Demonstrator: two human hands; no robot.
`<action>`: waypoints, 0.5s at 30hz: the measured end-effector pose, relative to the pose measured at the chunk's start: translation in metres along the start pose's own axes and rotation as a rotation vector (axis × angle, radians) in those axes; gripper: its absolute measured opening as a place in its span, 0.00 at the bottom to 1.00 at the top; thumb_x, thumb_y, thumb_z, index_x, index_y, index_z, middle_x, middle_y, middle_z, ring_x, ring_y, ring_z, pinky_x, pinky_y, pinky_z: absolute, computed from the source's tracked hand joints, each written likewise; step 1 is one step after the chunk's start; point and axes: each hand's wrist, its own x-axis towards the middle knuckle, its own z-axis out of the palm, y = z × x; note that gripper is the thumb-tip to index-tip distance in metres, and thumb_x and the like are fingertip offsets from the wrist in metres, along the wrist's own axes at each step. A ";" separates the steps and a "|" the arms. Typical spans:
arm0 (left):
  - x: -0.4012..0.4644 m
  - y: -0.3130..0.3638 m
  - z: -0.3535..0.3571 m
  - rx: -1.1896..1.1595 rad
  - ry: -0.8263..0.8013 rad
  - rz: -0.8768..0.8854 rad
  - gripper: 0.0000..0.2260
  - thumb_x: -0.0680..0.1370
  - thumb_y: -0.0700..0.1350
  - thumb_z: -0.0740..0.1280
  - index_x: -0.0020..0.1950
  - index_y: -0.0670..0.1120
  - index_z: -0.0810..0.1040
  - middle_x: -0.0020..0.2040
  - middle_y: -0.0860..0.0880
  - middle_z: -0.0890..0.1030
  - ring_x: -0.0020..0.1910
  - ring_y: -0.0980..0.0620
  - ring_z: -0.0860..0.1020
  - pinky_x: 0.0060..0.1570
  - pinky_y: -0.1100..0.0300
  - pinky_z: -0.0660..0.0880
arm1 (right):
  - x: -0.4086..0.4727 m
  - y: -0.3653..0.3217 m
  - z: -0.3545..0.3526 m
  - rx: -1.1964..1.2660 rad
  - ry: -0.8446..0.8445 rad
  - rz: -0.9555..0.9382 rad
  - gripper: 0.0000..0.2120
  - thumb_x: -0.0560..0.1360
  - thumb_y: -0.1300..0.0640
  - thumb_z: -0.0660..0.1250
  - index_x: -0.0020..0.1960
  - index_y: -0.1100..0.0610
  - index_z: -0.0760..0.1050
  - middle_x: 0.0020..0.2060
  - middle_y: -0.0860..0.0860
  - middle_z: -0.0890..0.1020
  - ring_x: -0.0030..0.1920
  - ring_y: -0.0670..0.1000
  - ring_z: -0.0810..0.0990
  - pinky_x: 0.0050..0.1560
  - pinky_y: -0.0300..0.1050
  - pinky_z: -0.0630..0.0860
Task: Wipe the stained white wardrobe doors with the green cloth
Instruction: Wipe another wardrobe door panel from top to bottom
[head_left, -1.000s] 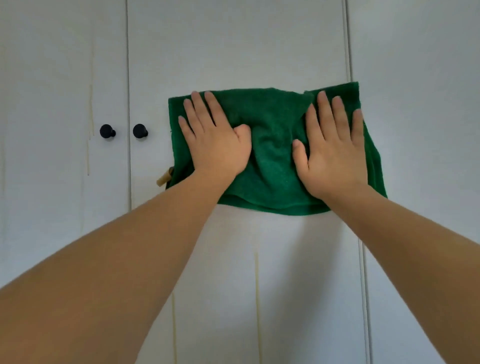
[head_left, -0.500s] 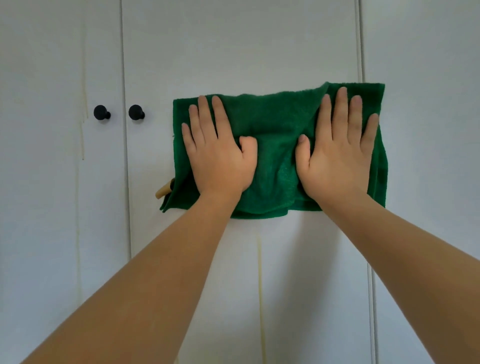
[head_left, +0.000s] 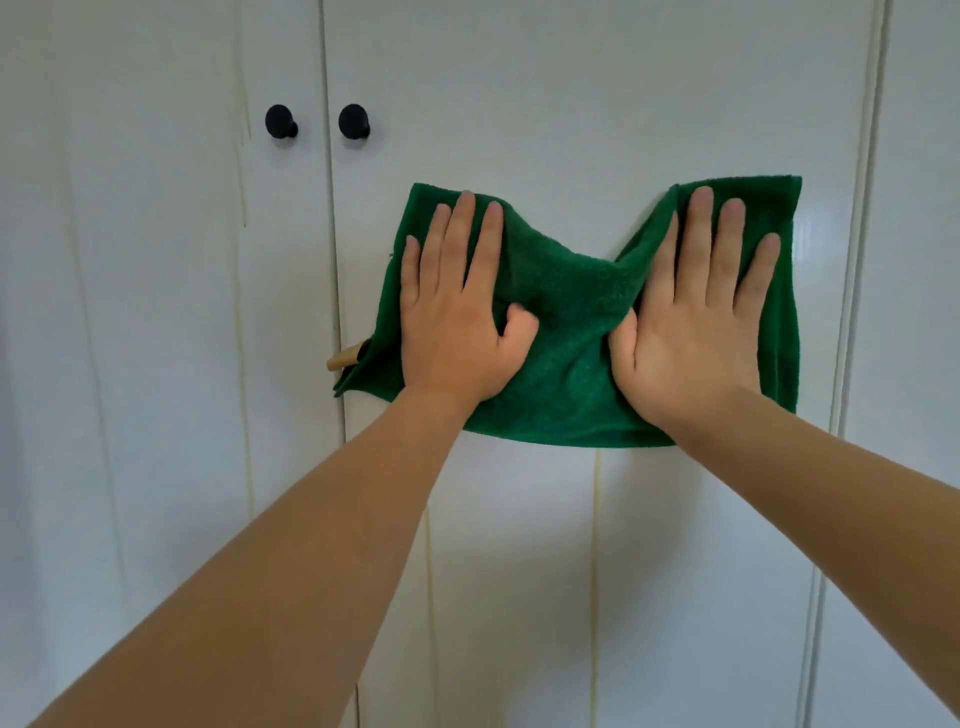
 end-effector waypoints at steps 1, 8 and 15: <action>0.000 -0.009 -0.002 -0.003 0.010 -0.039 0.36 0.73 0.52 0.58 0.82 0.46 0.58 0.82 0.44 0.58 0.81 0.44 0.53 0.80 0.44 0.47 | 0.001 -0.005 -0.001 0.012 0.006 0.024 0.36 0.80 0.45 0.46 0.79 0.66 0.45 0.79 0.64 0.46 0.78 0.65 0.43 0.75 0.69 0.44; -0.013 -0.062 -0.009 0.067 0.057 -0.180 0.35 0.74 0.51 0.55 0.82 0.44 0.58 0.82 0.44 0.57 0.81 0.44 0.53 0.80 0.44 0.47 | -0.002 -0.049 0.008 0.099 0.070 -0.097 0.34 0.81 0.45 0.49 0.80 0.63 0.48 0.79 0.61 0.49 0.79 0.63 0.46 0.76 0.67 0.44; -0.016 -0.058 -0.009 0.062 0.049 -0.211 0.35 0.75 0.51 0.56 0.82 0.45 0.56 0.82 0.45 0.56 0.82 0.45 0.52 0.80 0.45 0.46 | -0.006 -0.046 0.008 0.105 0.092 -0.082 0.33 0.81 0.46 0.49 0.80 0.62 0.48 0.79 0.60 0.49 0.79 0.62 0.46 0.76 0.66 0.45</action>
